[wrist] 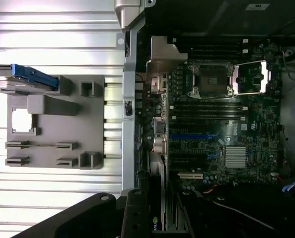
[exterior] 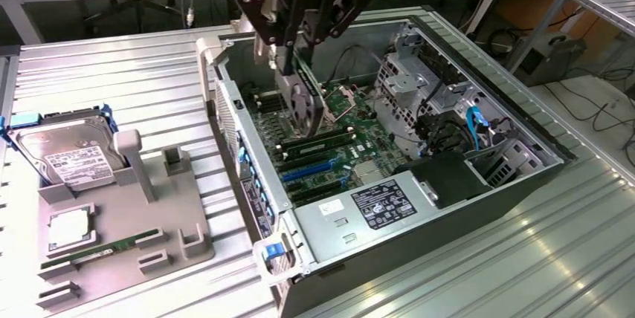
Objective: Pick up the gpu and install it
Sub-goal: 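Pick up the gpu and move the gpu toward the slot, then insert the gpu into the slot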
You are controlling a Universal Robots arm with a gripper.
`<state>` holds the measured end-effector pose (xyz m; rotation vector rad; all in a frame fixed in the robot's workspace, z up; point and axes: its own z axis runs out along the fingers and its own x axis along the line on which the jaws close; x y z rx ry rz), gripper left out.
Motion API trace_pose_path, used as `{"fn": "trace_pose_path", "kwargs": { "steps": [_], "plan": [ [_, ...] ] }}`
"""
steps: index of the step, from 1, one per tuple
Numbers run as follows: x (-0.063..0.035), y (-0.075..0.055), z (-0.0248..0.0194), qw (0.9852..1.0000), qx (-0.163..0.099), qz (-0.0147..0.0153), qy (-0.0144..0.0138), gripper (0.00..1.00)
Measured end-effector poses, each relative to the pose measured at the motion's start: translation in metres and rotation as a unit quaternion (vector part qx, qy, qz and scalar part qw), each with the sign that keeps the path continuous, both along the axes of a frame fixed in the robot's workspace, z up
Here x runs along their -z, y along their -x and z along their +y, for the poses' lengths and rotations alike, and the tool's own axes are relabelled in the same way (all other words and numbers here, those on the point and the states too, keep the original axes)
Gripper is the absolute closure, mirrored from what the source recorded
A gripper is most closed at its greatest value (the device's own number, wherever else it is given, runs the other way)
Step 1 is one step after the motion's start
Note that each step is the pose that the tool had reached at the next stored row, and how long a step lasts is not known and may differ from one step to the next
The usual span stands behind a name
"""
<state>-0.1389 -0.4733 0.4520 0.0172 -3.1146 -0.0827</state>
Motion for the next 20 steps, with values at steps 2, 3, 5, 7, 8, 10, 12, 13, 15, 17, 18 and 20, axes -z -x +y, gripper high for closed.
{"fn": "trace_pose_path", "kwargs": {
  "steps": [2, 3, 5, 7, 8, 10, 12, 13, 15, 17, 18, 20],
  "plan": [
    [0.0035, -0.009, 0.0007, 1.0, 0.0, 0.0004, 0.0003, 0.74],
    [0.0054, -0.014, 0.0012, 1.0, 0.0, 0.0005, 0.0007, 0.74],
    [0.009, -0.023, 0.0025, 1.0, 0.0, 0.0006, 0.0016, 0.74],
    [0.0136, -0.034, 0.0049, 1.0, 0.0, 0.0006, 0.0031, 0.74],
    [0.0152, -0.039, 0.006, 1.0, 0.0, 0.0006, 0.0034, 0.74],
    [0.0224, -0.056, 0.0106, 1.0, 0.0, 0.0006, 0.0048, 0.74],
    [0.0266, -0.067, 0.0128, 1.0, 0.0, 0.0006, 0.0055, 0.74],
    [0.0308, -0.077, 0.0136, 1.0, 0.0, 0.0006, 0.0054, 0.74],
    [0.041, -0.094, 0.0137, 1.0, 0.0, 0.0006, 0.0056, 0.74],
    [0.0482, -0.098, 0.0137, 1.0, 0.0, 0.001, 0.0055, 0.74],
    [0.0482, -0.098, 0.0137, 1.0, 0.001, 0.001, 0.0055, 0.74],
    [0.0482, -0.098, 0.0136, 1.0, 0.001, 0.001, 0.0055, 0.74]
  ]
}}
